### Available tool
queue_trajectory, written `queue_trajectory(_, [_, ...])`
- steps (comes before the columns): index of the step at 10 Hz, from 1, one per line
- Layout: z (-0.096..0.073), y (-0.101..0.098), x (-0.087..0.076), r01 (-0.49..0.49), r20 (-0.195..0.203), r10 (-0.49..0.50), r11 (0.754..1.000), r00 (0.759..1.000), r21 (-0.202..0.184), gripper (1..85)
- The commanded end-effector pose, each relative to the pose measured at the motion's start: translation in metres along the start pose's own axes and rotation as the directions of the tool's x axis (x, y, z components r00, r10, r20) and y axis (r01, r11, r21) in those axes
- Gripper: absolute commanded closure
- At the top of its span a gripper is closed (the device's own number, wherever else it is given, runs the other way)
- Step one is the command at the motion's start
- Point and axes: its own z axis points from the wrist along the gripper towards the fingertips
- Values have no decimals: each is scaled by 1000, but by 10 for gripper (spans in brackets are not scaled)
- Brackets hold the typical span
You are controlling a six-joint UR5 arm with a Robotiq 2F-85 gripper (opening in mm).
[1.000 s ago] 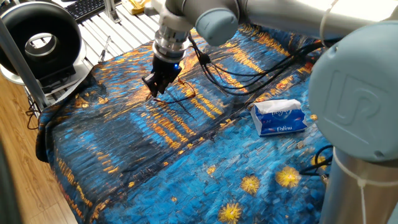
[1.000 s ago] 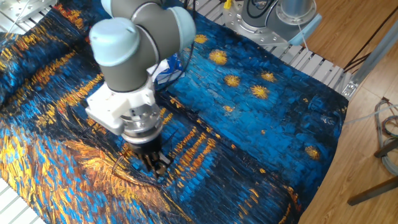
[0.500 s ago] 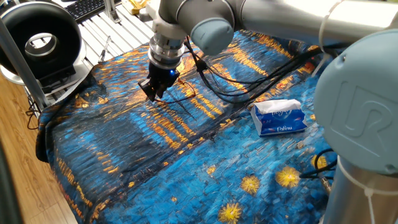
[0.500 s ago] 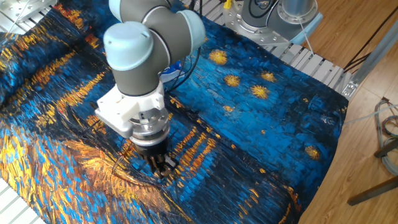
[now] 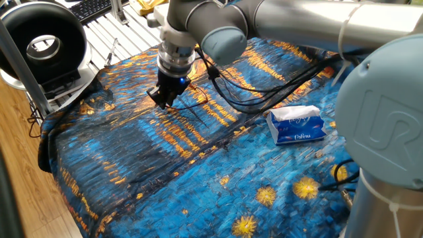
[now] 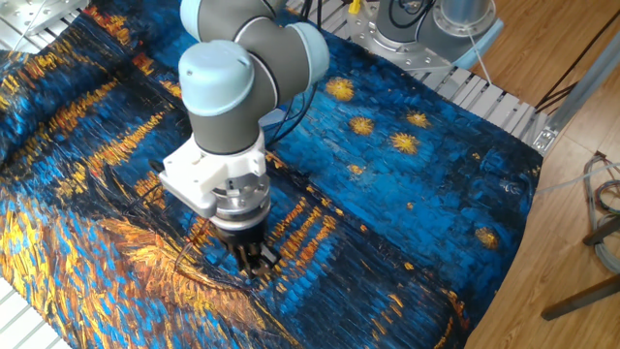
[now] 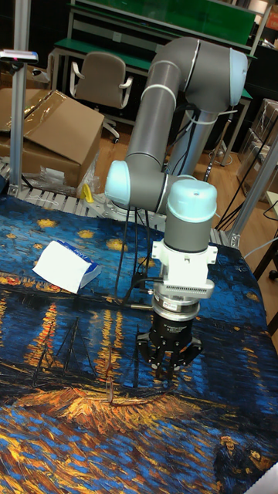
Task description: Unfold the leg of the glasses (with one hand)
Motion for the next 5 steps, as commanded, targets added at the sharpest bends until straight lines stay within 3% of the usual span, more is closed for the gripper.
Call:
queue_trajectory(1, [1,-7,-1,-12,4,12,1000,1000,25,603])
queue_trajectory(5, [6,-6,-7,-70,25,69,996,997,47,617])
